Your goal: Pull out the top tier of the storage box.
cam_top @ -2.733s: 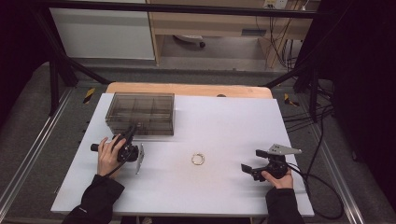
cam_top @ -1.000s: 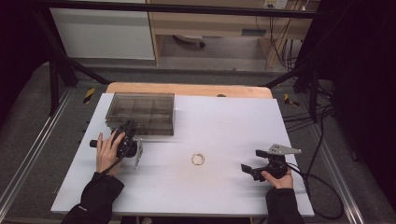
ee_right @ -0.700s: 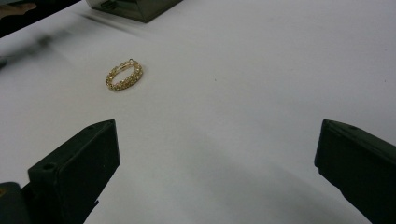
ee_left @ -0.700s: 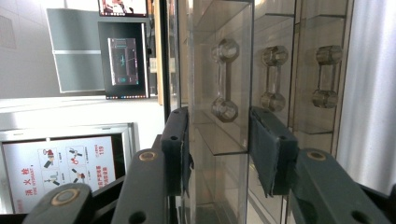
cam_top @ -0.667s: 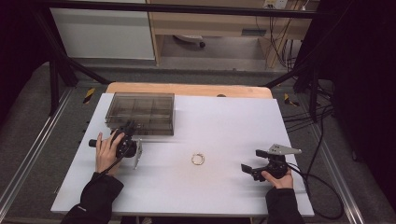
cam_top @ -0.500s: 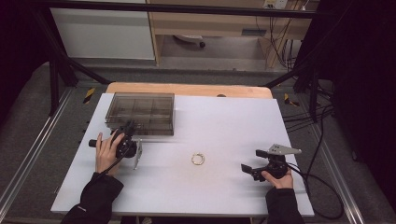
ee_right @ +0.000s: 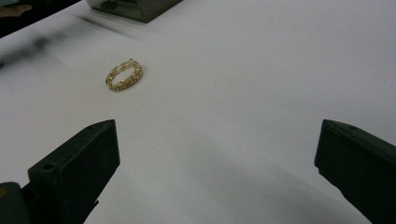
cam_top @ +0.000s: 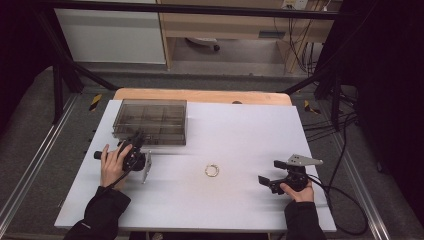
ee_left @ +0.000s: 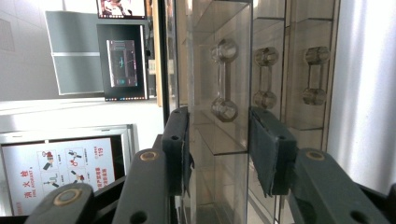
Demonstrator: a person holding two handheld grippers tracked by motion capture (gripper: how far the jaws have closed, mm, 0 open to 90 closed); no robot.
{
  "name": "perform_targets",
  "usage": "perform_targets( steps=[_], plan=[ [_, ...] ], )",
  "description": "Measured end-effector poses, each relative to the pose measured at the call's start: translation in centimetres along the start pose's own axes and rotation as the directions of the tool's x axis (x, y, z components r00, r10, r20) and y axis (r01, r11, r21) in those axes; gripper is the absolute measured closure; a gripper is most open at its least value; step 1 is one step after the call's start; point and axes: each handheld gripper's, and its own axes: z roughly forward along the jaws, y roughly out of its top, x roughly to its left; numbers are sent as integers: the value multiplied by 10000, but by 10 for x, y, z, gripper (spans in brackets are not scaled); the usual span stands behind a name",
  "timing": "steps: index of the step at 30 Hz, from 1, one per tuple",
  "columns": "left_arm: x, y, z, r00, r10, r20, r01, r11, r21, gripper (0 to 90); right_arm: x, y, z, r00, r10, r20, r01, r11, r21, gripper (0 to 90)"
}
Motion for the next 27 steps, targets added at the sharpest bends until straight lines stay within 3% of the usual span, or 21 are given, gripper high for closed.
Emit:
perform_targets(
  steps=[27],
  plan=[
    [-3,2,-12,10000,-53,-5,53,10000,-17,603,1,0,1,10000,22,9,-22,10000,51,7]
  ],
)
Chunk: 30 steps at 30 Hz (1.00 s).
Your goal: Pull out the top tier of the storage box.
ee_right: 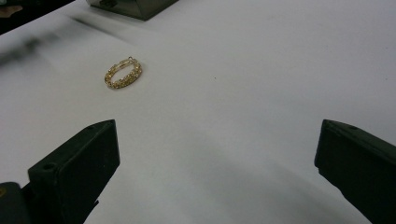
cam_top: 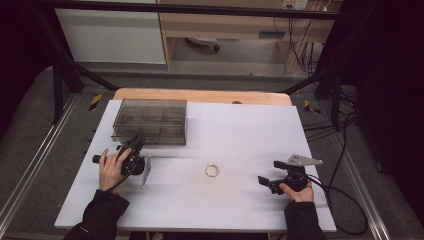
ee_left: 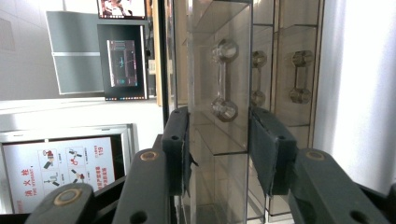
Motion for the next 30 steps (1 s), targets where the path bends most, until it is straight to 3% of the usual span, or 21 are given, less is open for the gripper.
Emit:
perform_targets(
  steps=[30],
  plan=[
    [-6,2,-16,9999,-14,-119,14,10000,21,603,0,0,0,10000,-7,11,7,10000,13,7]
  ],
)
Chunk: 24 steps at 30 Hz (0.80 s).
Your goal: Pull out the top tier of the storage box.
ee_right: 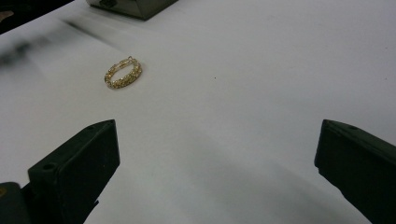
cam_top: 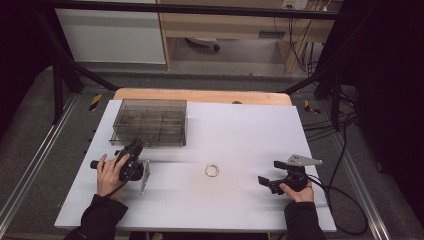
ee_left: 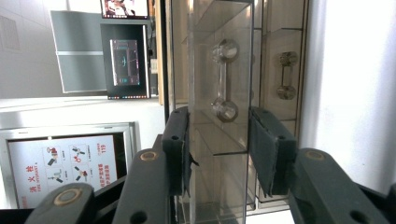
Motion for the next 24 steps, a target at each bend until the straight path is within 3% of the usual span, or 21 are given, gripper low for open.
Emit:
perform_targets(
  steps=[24],
  plan=[
    [-6,4,-11,9998,-162,-65,162,9999,11,604,0,0,-1,10000,7,-1,-7,10000,-28,7]
  ],
)
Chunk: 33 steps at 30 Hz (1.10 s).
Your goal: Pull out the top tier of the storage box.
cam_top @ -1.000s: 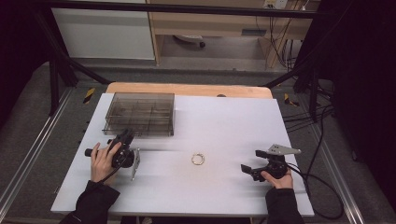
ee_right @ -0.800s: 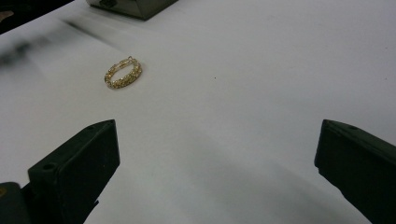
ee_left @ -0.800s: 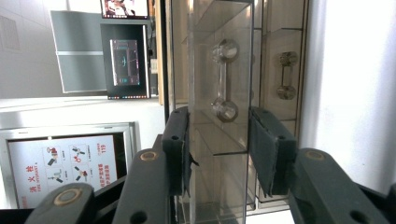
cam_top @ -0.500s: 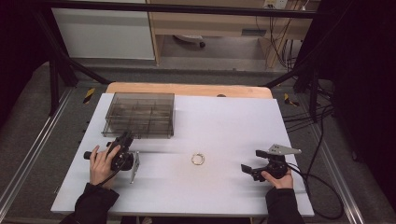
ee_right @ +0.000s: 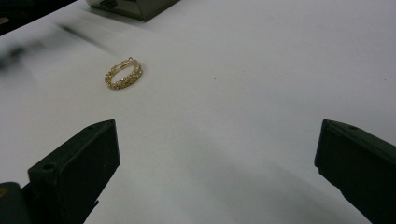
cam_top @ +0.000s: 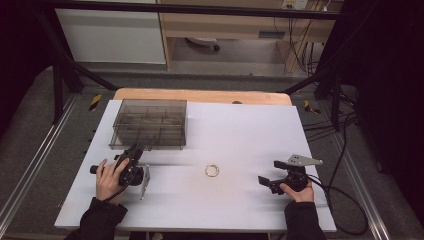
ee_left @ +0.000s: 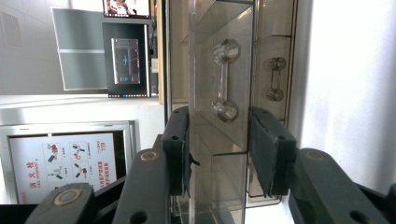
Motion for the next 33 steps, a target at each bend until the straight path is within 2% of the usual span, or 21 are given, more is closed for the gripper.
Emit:
perform_targets(
  steps=[19,25,33],
  plan=[
    [-1,1,-3,9998,-203,80,204,9998,-61,595,0,0,0,10000,-4,0,4,10000,-4,7],
    [0,0,-2,9991,-351,243,354,9993,-121,541,0,0,0,10000,-3,1,3,10000,6,7],
    [6,1,-4,9954,-862,420,872,9959,-238,441,0,0,0,10000,-15,-4,15,10000,-2,7]
  ],
)
